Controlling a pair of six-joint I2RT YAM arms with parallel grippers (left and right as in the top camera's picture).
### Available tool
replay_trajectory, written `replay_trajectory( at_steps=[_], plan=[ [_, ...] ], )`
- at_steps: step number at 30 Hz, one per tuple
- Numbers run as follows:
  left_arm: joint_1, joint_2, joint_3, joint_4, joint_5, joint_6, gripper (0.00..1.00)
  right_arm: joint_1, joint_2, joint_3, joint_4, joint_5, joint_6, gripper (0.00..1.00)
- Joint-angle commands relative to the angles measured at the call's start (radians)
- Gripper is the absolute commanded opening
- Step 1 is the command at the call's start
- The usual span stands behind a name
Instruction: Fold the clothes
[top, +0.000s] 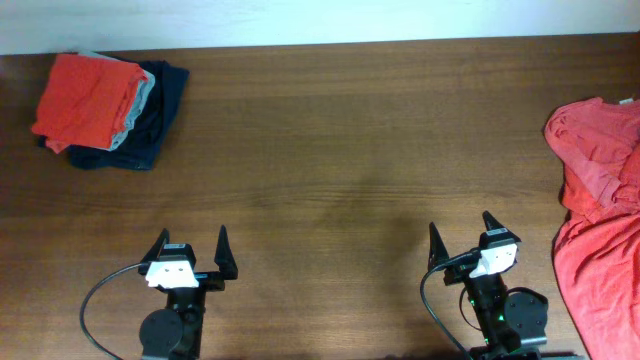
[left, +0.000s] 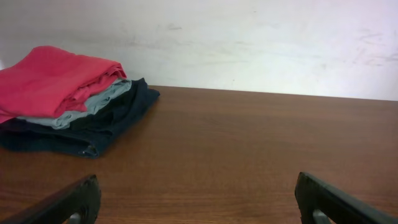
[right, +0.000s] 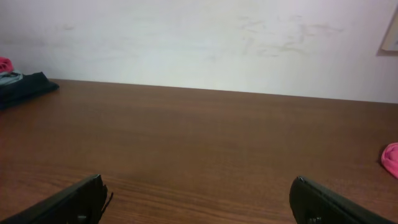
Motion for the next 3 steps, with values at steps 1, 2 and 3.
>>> replay_trajectory(
  at_steps=[1,2,3],
  plan=[
    [-0.004,-0.01,-0.003,-0.005,0.01,0.016,1.0,-0.007,-0.01,-0.005,-0.006,0.013,0.006,0.99],
    [-0.004,-0.01,-0.003,-0.005,0.01,0.016,0.99,-0.007,-0.01,-0.005,-0.006,0.013,0.006,0.99],
    [-0.004,-0.01,-0.003,-0.005,0.01,0.016,1.0,-0.007,-0.01,-0.005,-0.006,0.013,0.006,0.99]
  ],
)
